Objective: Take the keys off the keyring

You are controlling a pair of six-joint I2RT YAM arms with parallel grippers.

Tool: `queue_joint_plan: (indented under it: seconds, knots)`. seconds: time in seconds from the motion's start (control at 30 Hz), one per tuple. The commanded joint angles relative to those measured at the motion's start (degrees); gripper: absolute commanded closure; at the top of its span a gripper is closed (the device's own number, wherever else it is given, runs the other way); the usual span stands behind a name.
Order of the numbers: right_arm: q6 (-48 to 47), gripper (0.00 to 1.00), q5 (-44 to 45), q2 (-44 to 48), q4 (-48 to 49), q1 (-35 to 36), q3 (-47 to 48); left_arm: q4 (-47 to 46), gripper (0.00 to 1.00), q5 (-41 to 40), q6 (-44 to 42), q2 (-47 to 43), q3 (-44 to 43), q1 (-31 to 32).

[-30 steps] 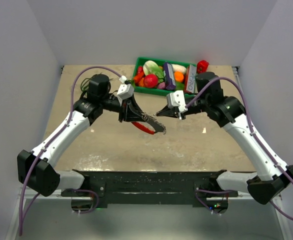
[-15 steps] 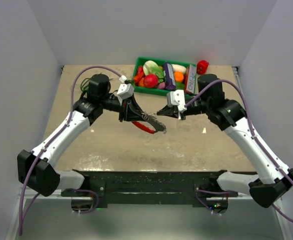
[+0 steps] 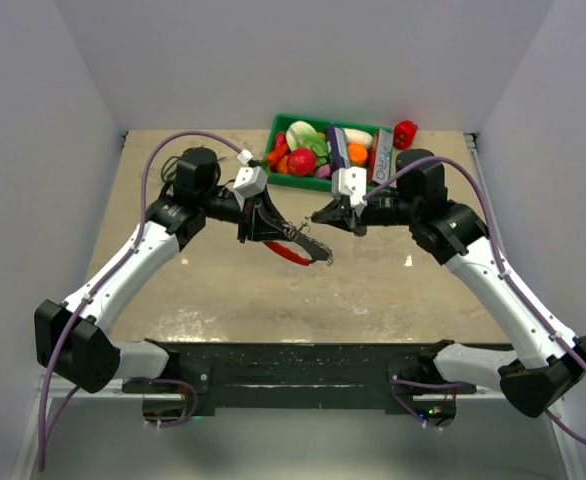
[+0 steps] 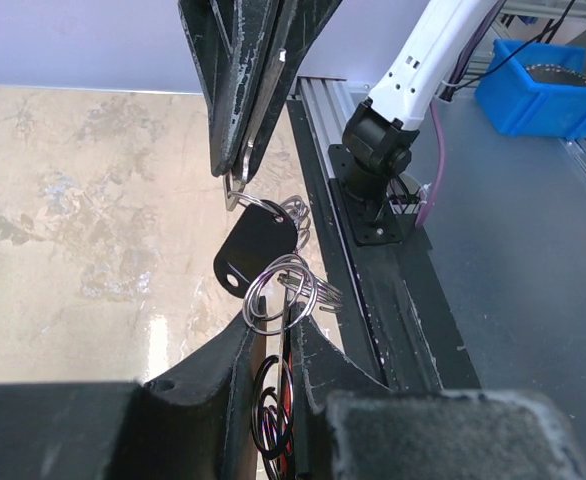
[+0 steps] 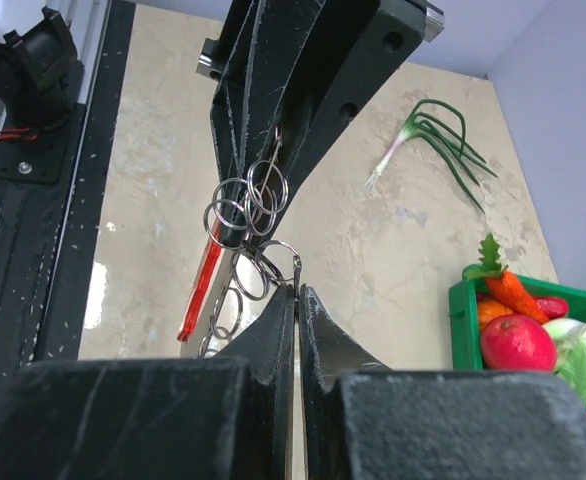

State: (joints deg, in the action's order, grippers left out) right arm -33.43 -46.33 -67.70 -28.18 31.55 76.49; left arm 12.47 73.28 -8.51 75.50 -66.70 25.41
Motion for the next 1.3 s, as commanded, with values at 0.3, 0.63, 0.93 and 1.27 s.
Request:
queue_joint_plan:
  seconds: [0.3,0.63,0.93,1.27]
  knots:
    - [7.5,1.00,4.8,1.5,9.1,-0.1,-0.6,-0.9,0.93,2.0,0.8,-1.3,-0.3,-0.1]
    - [6.0,1.00,6.8,2.7,7.6,0.0,-1.7,1.0,0.98,2.2,-0.6,-1.2,-1.2,-0.3]
    - [2.2,1.00,6.3,3.5,4.4,0.0,-1.3,2.8,1.00,2.1,-2.0,-1.5,-2.4,-0.3]
    - [-1.6,1.00,1.8,4.5,1.6,-0.2,-1.6,4.7,0.99,1.8,-3.7,-1.8,-3.2,-0.4]
